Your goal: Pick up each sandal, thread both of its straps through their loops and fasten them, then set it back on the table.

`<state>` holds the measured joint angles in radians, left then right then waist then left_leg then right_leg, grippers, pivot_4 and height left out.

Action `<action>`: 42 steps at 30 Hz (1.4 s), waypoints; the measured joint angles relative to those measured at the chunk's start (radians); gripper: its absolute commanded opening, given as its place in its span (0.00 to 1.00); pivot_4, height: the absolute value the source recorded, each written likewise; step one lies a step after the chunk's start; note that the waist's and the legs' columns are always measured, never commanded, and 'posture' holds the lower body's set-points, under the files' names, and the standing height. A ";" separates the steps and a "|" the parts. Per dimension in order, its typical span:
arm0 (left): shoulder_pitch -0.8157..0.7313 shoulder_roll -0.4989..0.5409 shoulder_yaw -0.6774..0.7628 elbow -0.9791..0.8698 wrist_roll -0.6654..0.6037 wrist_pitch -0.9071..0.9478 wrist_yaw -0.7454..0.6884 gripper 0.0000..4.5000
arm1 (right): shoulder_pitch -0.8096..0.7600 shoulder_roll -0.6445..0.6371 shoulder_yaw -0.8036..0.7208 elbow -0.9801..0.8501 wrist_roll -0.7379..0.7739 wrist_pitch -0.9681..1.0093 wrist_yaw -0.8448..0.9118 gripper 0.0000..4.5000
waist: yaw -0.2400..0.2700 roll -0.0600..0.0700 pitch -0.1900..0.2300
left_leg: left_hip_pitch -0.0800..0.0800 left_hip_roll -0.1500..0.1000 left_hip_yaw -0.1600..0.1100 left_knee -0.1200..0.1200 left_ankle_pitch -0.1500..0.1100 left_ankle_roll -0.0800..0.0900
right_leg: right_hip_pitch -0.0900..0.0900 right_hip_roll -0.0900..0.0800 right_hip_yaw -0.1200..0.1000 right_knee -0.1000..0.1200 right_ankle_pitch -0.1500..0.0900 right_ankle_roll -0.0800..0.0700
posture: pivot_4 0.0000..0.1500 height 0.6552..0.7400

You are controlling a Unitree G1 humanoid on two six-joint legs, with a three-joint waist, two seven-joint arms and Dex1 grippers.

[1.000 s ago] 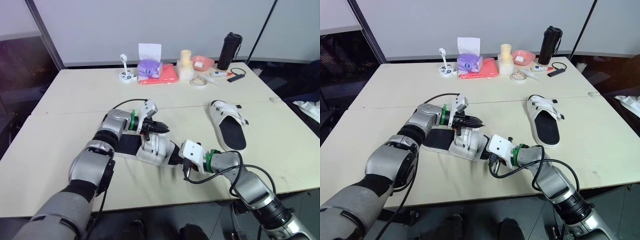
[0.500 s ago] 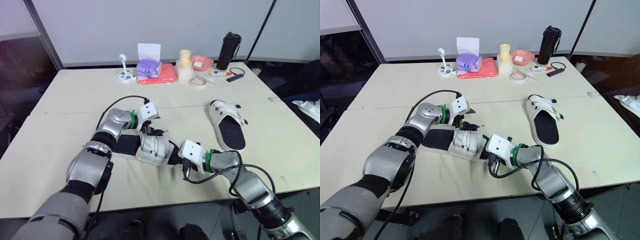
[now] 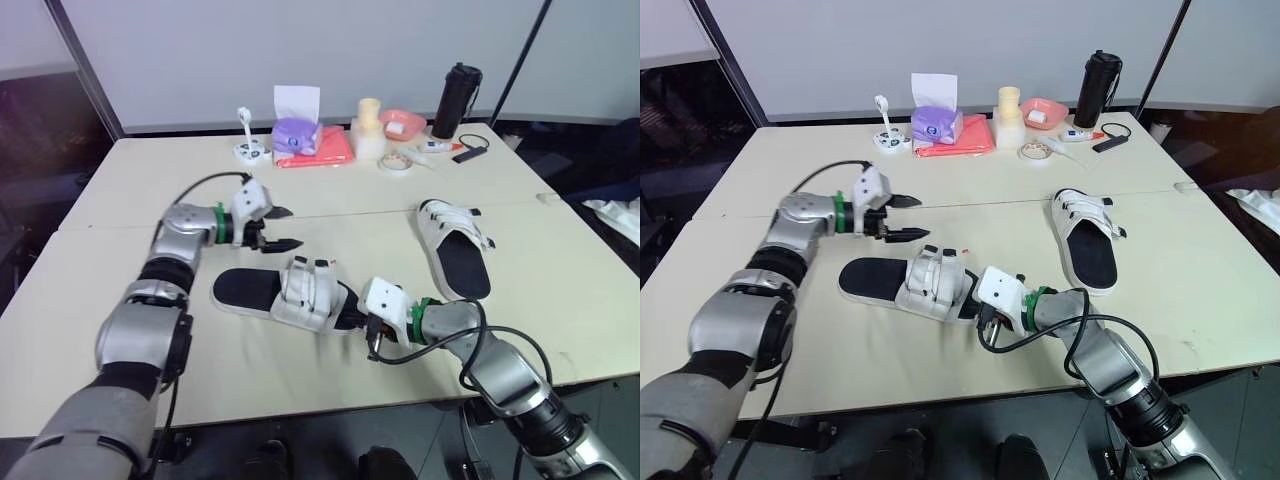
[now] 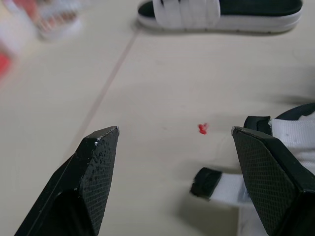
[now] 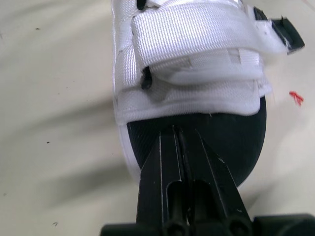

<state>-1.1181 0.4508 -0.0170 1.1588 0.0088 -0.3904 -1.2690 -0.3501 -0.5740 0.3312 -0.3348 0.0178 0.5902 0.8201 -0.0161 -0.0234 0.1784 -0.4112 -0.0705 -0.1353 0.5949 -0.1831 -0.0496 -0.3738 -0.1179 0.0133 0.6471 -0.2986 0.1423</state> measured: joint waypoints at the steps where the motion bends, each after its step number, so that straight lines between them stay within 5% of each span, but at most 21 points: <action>1: 0.023 0.015 0.000 -0.021 0.000 -0.059 -0.012 0.84 | 0.001 -0.001 -0.016 -0.015 0.017 0.026 0.006 0.00 | 0.002 0.000 0.000 | 0.000 0.000 0.000 0.000 0.000 0.000 | 0.000 0.000 0.000 0.000 0.000 0.000 | 1.00 1.00; 14: 0.126 0.059 -0.031 -0.026 -0.017 -0.639 -0.156 0.84 | -0.022 -0.033 -0.323 -0.315 0.370 0.332 0.028 0.00 | 0.003 0.000 0.001 | -0.016 -0.001 -0.001 0.003 0.000 0.000 | -0.015 0.000 0.000 0.003 0.001 -0.001 | 1.00 1.00; 24: 0.127 0.094 -0.133 0.053 0.062 -0.915 -0.117 0.84 | -0.105 -0.030 -0.506 -0.409 0.636 0.494 -0.081 0.00 | 0.001 0.000 0.001 | -0.015 -0.001 0.000 0.003 0.001 0.000 | -0.016 0.000 0.000 0.005 0.001 -0.001 | 1.00 1.00; 34: 0.127 0.166 -0.207 0.079 0.333 -0.995 0.259 0.84 | -0.115 -0.048 -0.498 -0.409 0.714 0.495 -0.168 0.00 | 0.003 0.000 0.001 | -0.015 -0.001 0.000 0.004 0.001 0.001 | -0.015 0.000 0.000 0.007 0.001 -0.001 | 1.00 1.00; 42: 0.124 0.158 -0.315 0.018 0.693 -1.011 0.818 0.84 | -0.136 -0.080 -0.477 -0.409 0.744 0.483 -0.195 0.00 | 0.004 0.000 0.001 | -0.015 -0.001 0.000 0.005 0.001 0.001 | -0.015 0.000 0.000 0.008 0.001 -0.001 | 1.00 1.00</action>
<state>-0.9938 0.6089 -0.3323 1.1767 0.7020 -1.4010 -0.4514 -0.4857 -0.6541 -0.1454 -0.7435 0.7620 1.0731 0.6254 -0.0119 -0.0234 0.1796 -0.4261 -0.0714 -0.1350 0.5996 -0.1823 -0.0489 -0.3889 -0.1182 0.0132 0.6548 -0.2978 0.1418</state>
